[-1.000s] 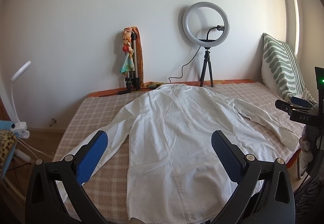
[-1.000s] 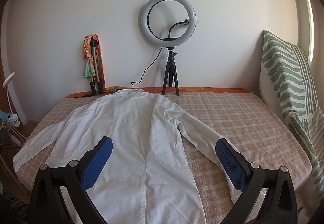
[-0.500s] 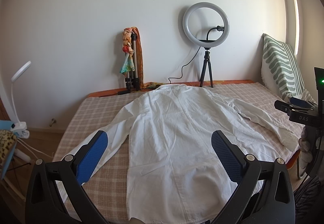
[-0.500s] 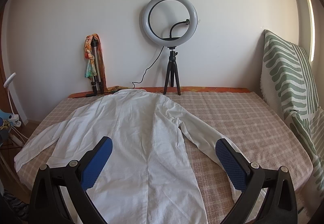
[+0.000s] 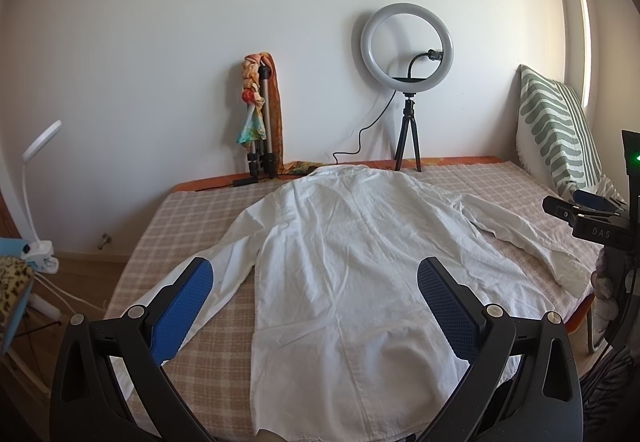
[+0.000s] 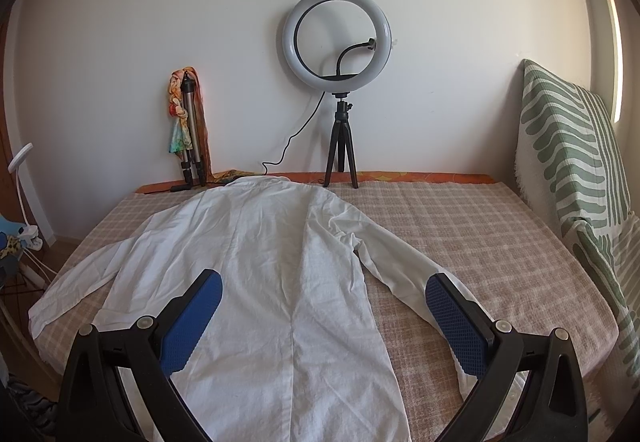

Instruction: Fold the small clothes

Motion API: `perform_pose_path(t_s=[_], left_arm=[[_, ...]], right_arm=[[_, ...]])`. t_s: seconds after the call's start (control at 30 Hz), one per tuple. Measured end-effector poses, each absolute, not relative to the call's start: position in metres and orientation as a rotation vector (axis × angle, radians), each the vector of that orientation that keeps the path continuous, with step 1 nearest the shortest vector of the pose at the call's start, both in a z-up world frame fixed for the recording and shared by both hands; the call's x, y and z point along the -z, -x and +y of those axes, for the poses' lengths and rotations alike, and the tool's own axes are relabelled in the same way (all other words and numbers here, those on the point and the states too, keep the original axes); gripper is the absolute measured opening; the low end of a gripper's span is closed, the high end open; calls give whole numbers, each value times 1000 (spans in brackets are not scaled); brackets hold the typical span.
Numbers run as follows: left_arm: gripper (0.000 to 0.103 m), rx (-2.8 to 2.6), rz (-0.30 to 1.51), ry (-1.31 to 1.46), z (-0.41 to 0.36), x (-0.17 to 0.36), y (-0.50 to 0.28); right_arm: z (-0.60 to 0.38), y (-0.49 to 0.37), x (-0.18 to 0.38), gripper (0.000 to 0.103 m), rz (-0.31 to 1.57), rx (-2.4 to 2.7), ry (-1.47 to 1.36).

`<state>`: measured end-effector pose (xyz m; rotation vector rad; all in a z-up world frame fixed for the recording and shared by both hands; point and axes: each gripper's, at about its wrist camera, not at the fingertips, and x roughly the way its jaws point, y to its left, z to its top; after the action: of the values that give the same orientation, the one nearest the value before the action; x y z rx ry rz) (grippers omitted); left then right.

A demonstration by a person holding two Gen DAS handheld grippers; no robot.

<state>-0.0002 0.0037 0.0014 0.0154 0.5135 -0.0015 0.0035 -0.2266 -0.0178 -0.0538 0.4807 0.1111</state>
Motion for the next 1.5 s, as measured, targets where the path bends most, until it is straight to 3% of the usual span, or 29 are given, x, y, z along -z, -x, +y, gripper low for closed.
perform_pose_path(t_s=[0.83, 1.23, 1.5], left_arm=[[102, -18, 526, -13, 9, 0, 0], [102, -87, 585, 88, 84, 15, -15], [101, -173, 714, 173, 179, 47, -33]], right_arm=[[-220, -4, 16, 103, 476, -121, 51], [-204, -14, 17, 103, 490, -173, 40], [-183, -16, 15, 103, 502, -253, 17]])
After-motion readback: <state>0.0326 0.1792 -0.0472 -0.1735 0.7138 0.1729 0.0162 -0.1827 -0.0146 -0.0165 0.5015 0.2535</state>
